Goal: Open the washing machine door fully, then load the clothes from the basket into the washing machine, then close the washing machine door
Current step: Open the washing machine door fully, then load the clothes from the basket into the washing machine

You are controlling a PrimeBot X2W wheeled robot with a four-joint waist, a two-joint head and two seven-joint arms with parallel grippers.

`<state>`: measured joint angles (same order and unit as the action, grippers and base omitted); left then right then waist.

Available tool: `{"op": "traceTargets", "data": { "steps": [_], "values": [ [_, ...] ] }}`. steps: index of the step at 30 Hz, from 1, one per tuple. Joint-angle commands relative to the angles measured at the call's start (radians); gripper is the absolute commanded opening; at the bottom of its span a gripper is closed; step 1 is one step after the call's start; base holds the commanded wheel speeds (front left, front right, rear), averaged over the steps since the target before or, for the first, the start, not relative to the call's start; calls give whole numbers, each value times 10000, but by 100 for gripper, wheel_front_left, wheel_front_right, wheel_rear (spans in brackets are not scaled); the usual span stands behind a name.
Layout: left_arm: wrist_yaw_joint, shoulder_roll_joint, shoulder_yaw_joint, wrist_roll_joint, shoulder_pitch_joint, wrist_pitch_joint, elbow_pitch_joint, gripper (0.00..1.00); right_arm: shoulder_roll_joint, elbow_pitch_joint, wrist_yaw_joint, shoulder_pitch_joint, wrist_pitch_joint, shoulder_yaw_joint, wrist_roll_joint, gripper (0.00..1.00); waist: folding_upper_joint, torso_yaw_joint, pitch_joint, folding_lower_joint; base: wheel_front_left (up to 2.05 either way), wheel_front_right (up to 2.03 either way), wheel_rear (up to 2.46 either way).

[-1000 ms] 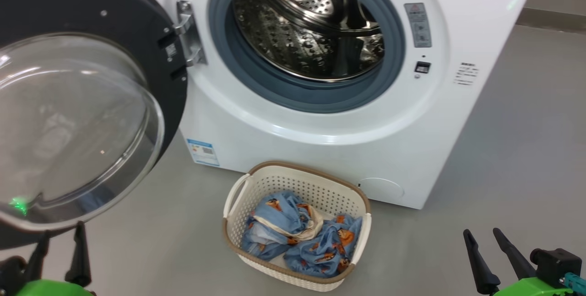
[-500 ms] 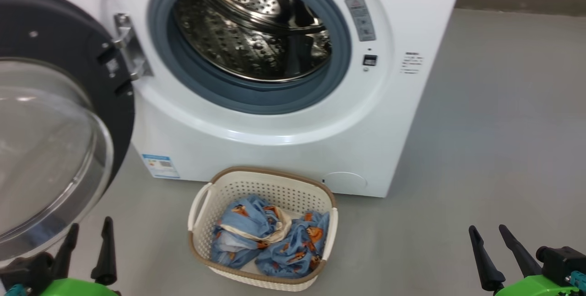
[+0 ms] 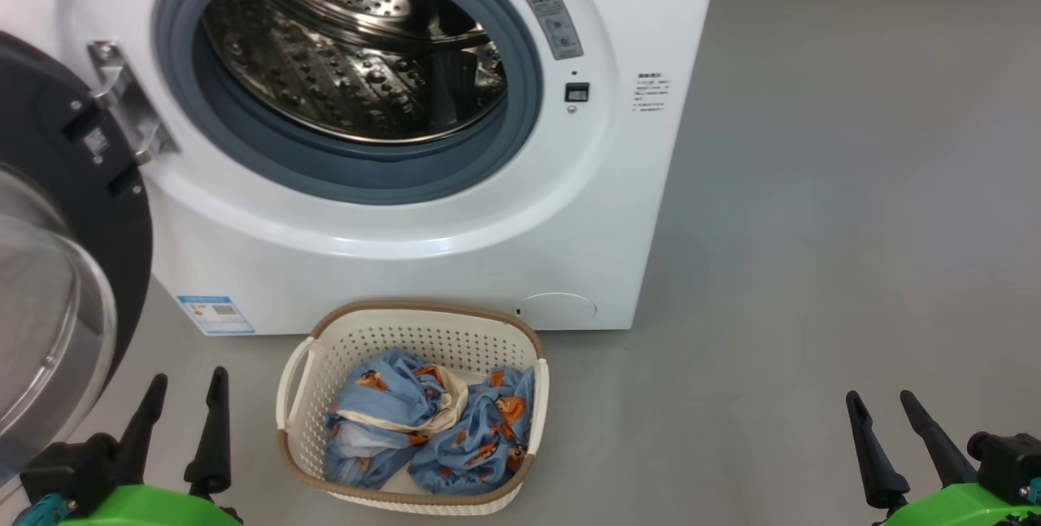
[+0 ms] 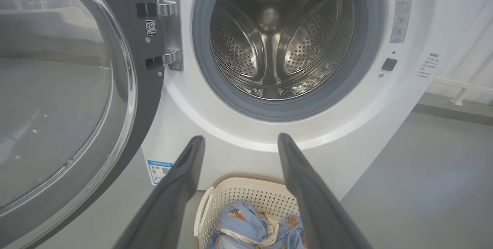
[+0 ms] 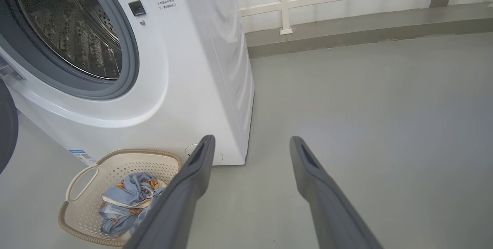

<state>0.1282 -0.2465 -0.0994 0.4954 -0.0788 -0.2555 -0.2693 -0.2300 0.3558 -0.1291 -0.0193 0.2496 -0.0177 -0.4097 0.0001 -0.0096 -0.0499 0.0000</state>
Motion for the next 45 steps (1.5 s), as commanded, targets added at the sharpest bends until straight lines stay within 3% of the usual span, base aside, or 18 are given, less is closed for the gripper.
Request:
{"op": "traceTargets", "data": {
  "steps": [1, 35, 45],
  "values": [
    [25, -329, 339, -168, -87, -63, 291, 100, -190, -273, -16, -90, 122, 131, 25, 100, -1, -129, -18, 0, 0, 0, 0],
    [25, -296, 47, -162, 365, -63, 918, 100, -152, -308, -16, -2, 122, 62, -42, 100, -1, -521, 148, 0, 0, 0, 0],
    [25, -546, -205, 252, 250, -63, 843, 100, -112, -344, -16, -59, 122, 70, -45, 100, -1, -589, -5, 0, 12, -33, 20]
  ]
}}
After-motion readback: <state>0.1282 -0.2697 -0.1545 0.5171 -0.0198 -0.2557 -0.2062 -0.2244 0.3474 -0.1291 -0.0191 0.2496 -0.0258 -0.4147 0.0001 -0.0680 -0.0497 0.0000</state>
